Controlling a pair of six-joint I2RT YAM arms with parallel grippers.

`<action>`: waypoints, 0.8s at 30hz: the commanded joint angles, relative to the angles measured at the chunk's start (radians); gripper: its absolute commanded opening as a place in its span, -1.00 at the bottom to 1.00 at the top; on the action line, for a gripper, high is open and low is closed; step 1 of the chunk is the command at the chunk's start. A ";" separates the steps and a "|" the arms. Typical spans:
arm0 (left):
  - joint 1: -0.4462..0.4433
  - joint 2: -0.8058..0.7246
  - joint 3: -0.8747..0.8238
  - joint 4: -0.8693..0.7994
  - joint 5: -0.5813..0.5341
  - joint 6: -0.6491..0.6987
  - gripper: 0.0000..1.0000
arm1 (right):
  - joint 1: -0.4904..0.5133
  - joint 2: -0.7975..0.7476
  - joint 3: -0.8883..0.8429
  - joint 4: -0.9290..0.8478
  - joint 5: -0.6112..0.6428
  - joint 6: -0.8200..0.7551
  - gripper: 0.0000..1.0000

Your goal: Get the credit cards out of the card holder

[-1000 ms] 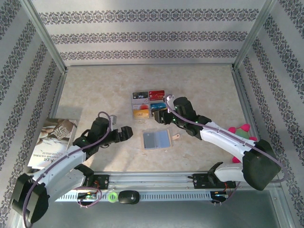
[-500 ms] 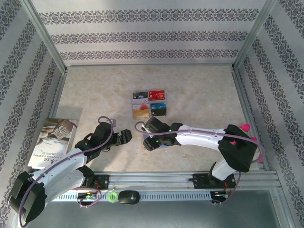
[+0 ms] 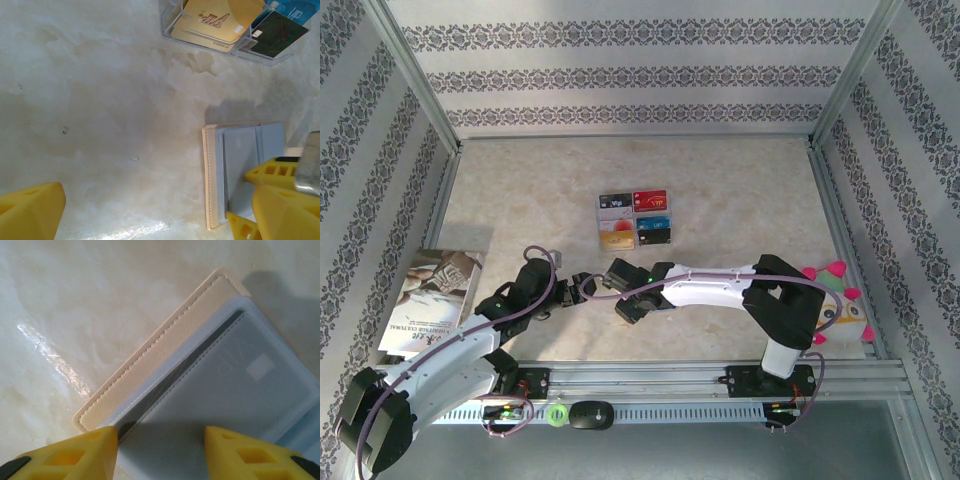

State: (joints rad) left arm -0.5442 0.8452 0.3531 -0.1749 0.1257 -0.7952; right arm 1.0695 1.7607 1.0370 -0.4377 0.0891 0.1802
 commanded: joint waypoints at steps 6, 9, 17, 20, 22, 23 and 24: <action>-0.010 -0.005 -0.001 -0.016 0.016 0.011 0.89 | 0.000 0.036 0.006 0.017 -0.031 0.000 -0.39; -0.010 0.004 0.001 -0.002 0.031 0.013 0.86 | -0.015 0.026 -0.001 0.037 -0.065 0.008 -0.68; -0.080 0.119 0.027 0.105 0.043 0.019 0.53 | -0.083 -0.082 -0.114 0.240 -0.181 0.065 -1.00; -0.121 0.208 0.054 0.157 0.040 0.022 0.43 | -0.118 -0.127 -0.164 0.343 -0.251 0.126 -1.00; -0.142 0.264 0.069 0.190 0.035 0.019 0.30 | -0.137 -0.149 -0.192 0.393 -0.284 0.158 -1.00; -0.149 0.285 0.075 0.201 0.030 0.020 0.24 | -0.142 -0.154 -0.197 0.400 -0.296 0.163 -1.00; -0.157 0.311 0.084 0.208 0.025 0.022 0.17 | -0.144 -0.158 -0.203 0.402 -0.301 0.167 -1.00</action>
State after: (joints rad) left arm -0.6765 1.1187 0.4000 -0.0509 0.1669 -0.7864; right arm 0.9352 1.6348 0.8528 -0.1280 -0.1413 0.2928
